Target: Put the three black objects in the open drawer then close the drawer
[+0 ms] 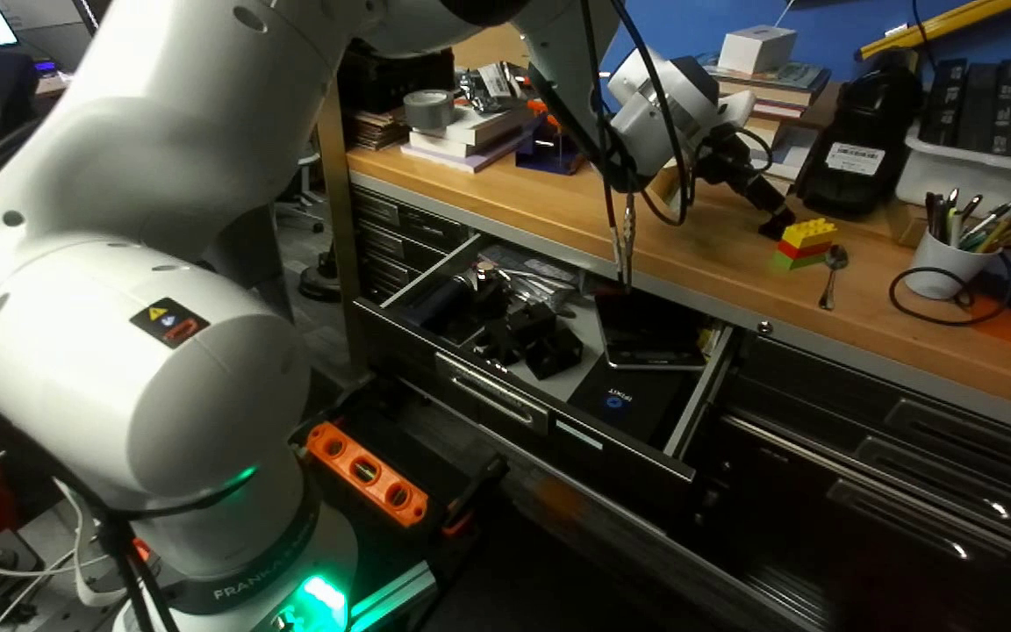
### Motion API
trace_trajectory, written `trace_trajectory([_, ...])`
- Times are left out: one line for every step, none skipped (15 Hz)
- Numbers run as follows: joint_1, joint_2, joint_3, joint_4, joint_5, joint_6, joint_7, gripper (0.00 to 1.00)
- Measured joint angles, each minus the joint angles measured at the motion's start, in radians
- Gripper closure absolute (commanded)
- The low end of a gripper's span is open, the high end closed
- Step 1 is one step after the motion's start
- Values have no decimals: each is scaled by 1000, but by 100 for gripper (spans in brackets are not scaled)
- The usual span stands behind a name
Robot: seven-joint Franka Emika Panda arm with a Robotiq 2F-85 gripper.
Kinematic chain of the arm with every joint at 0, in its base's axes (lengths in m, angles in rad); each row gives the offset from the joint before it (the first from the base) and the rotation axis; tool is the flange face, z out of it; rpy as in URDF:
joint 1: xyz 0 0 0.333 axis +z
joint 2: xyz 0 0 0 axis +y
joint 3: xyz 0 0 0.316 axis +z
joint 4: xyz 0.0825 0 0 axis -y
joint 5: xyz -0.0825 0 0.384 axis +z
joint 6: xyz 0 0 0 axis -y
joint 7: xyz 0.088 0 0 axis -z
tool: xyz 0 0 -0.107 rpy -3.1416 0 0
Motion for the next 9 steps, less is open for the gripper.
trace_trajectory([-5, 12, 0, 9, -5, -2, 12, 0])
trace_trajectory([-10, 24, 0, 17, -9, -3, 25, 0])
trace_trajectory([-16, 35, 2, 24, -12, -3, 35, 0])
trace_trajectory([-22, 46, 5, 33, -14, -2, 44, 0])
trace_trajectory([-28, 53, 10, 43, -15, -2, 48, 0])
trace_trajectory([-33, 57, 15, 50, -15, -3, 49, 0])
trace_trajectory([-38, 60, 19, 56, -16, -3, 50, 24])
trace_trajectory([-43, 62, 24, 60, -16, -3, 50, 26])
trace_trajectory([-47, 64, 28, 64, -16, -3, 50, 32])
